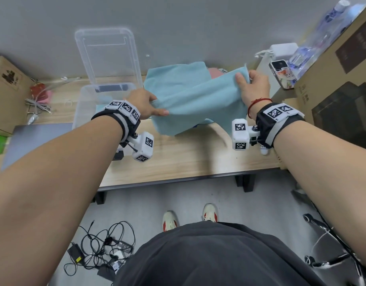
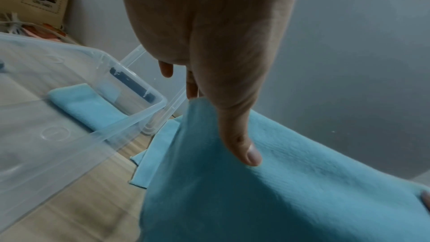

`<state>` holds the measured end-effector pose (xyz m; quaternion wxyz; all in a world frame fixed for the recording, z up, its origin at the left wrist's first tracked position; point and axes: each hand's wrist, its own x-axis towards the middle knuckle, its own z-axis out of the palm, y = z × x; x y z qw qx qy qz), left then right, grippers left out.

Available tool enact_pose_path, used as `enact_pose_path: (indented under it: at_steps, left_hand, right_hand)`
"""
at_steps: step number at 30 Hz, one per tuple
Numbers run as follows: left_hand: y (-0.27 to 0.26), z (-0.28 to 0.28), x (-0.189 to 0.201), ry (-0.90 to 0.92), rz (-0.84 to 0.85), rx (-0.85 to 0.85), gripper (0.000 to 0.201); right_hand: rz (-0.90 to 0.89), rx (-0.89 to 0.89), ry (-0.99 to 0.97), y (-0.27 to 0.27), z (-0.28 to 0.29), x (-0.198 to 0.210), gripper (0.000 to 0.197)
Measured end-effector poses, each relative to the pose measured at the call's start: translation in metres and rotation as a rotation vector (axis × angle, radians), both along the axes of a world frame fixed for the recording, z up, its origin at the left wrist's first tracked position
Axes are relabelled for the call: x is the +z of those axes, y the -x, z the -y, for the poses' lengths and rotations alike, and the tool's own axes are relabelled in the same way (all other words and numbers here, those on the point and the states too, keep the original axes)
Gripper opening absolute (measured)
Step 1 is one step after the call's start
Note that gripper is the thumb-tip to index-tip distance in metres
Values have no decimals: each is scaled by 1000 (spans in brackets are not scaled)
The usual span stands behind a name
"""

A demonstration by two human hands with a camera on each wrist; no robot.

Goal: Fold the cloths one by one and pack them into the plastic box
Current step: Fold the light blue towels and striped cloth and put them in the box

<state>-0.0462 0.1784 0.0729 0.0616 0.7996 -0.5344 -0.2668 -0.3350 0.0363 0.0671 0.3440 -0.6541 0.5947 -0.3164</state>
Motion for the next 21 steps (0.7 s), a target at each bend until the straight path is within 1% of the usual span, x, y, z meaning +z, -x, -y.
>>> enact_pose_path:
  at_steps: [3, 6, 9, 12, 13, 14, 17, 18, 21]
  left_hand:
    - [-2, -3, -9, 9, -65, 56, 54]
    - [-3, -2, -21, 70, -139, 113, 49]
    - [-2, 0, -28, 198, -272, 229, 42]
    - [-4, 5, -30, 354, -372, 381, 34]
    - [-5, 7, -27, 403, -407, 422, 31]
    - [-7, 10, -25, 443, -436, 454, 33]
    - [-15, 20, -21, 509, -484, 510, 51]
    - [-13, 23, -14, 523, -486, 532, 53]
    - [-6, 31, 9, 559, -490, 570, 49]
  right_hand:
    - [-143, -32, -24, 14, -1, -17, 26]
    - [-266, -50, -38, 23, -3, -35, 25]
    - [-312, -45, -20, 29, -4, -44, 28]
    - [-309, -59, -39, 27, 1, -43, 31]
    - [-297, -63, -48, 25, 3, -40, 35]
    - [-259, -68, -50, 22, 6, -36, 37]
    - [-103, -87, -36, 12, 14, -17, 37]
    - [-62, -99, -8, 8, 17, -10, 38]
    - [49, -150, 112, 0, 25, 10, 40]
